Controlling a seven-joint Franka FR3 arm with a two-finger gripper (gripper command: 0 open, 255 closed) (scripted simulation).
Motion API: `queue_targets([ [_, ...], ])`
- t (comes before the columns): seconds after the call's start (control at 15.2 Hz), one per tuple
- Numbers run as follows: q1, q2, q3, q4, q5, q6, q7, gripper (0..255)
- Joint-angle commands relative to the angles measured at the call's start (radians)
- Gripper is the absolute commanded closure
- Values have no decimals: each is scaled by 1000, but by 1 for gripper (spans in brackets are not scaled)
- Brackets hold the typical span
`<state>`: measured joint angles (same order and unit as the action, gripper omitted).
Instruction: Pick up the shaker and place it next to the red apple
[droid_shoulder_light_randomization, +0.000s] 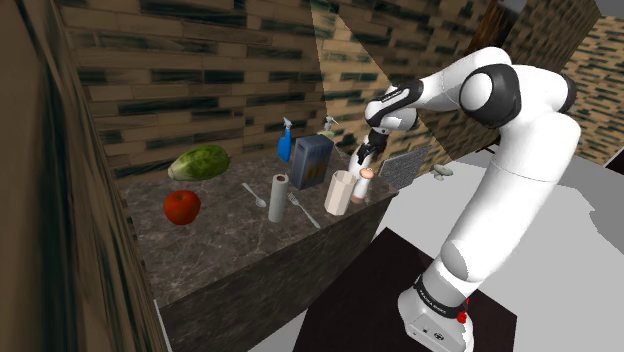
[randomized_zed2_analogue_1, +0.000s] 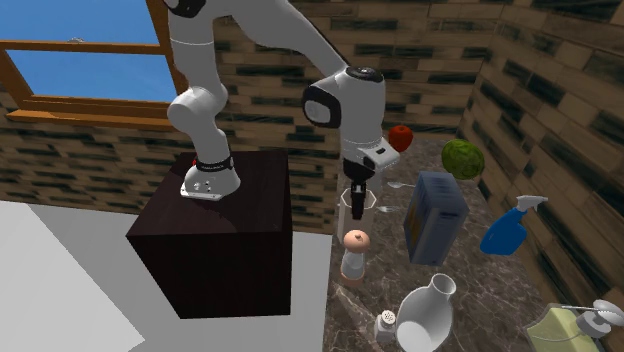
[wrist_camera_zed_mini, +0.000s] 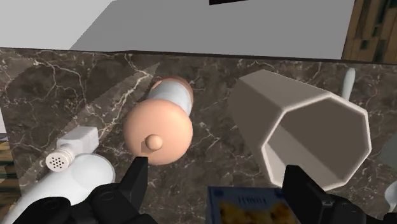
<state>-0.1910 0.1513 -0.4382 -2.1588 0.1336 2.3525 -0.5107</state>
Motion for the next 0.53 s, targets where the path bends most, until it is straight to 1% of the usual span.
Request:
queue_targets([
  [0.0,-29,76,-2,52,52,11,-53,0],
  [0.2,-79,191,11,139,122,21,-113,0],
  [0.46,-92,231,25,145,147,51,-130,0],
])
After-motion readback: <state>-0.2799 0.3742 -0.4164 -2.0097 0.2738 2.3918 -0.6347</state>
